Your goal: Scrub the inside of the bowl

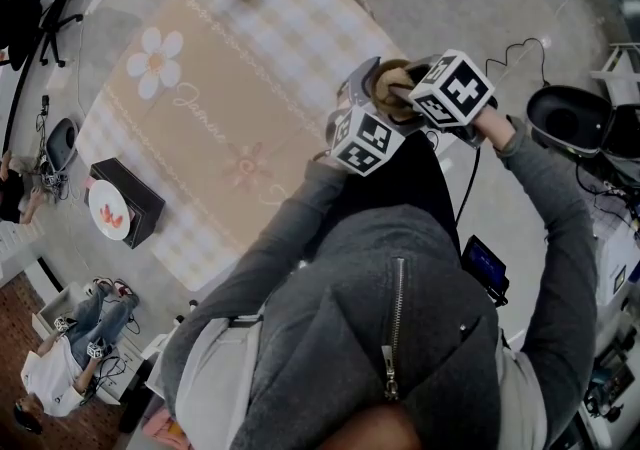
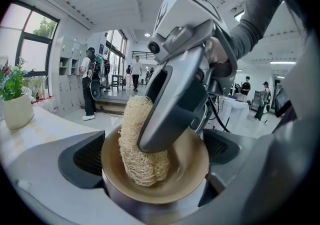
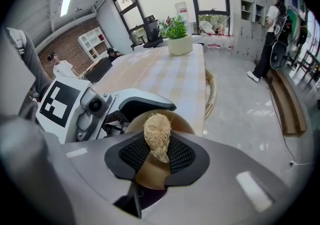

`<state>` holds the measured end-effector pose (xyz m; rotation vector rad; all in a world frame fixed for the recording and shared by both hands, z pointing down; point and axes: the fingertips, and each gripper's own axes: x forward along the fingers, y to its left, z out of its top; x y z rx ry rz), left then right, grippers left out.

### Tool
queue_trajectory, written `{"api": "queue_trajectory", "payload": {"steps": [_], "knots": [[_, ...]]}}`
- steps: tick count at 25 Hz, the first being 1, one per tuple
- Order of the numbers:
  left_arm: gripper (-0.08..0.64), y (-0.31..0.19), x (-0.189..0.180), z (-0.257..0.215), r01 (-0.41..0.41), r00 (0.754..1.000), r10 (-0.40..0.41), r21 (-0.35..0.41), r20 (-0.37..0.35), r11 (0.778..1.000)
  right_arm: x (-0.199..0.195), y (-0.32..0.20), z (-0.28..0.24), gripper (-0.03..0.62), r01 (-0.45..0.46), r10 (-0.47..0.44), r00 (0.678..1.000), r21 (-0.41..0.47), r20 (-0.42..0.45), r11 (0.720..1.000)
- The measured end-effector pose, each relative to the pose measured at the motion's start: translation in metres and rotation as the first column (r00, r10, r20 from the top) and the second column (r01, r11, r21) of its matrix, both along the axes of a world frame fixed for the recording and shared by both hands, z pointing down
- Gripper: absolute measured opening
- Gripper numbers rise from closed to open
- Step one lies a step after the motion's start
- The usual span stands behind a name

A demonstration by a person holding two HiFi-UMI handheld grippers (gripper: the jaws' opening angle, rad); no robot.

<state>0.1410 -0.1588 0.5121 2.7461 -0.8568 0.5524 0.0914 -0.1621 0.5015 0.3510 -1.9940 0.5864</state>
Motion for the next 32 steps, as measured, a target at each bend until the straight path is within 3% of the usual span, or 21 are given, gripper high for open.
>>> {"api": "queue_trajectory", "payload": {"steps": [8,18,32], "knots": [[0.597,0.000,0.000,-0.001,0.000,1.000,0.000,0.000,0.000,1.000,0.013,-0.005,-0.001,0.097,0.001,0.001,0.999,0.049,-0.038,0.999],[0.597,0.000,0.001,0.000,0.000,1.000,0.000,0.000,0.001,1.000,0.024,0.001,0.000,0.098,0.104,-0.087,0.989,0.146,-0.117,0.984],[0.597,0.001,-0.002,-0.002,-0.004,1.000,0.004,0.013,-0.013,1.000,0.016,0.005,0.003,0.096,0.146,-0.129,0.986,0.166,-0.110,0.975]]}}
